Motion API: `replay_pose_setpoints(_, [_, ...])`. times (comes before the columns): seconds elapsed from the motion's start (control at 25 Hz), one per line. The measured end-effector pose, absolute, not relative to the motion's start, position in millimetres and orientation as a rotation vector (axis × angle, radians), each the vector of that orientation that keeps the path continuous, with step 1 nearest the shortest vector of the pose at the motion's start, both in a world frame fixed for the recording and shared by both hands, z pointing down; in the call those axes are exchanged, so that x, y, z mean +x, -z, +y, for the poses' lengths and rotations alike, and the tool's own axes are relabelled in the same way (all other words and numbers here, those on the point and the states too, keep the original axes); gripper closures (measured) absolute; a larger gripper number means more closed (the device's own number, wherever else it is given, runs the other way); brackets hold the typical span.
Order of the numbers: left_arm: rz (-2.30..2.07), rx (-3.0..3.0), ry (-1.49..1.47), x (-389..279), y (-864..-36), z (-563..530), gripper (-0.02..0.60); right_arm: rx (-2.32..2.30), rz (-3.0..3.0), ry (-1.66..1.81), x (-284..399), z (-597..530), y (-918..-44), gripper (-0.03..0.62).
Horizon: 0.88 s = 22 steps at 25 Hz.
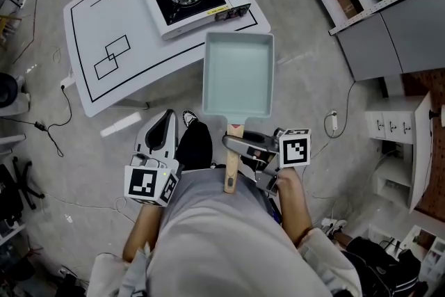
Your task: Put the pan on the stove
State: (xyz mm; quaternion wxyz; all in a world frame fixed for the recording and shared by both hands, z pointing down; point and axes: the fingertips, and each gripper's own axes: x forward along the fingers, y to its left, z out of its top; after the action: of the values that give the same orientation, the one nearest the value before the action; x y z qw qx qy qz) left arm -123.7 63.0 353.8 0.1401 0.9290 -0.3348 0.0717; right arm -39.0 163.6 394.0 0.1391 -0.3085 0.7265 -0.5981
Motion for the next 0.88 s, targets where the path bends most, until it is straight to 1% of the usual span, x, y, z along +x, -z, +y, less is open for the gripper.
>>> replay_pose_setpoints(0.88, [-1.042, 2.66, -0.123, -121.7, -337.8, -84.8, 0.574, -0.832, 2.217, 1.712, -33.0, 2.9, -372.0, 0.418])
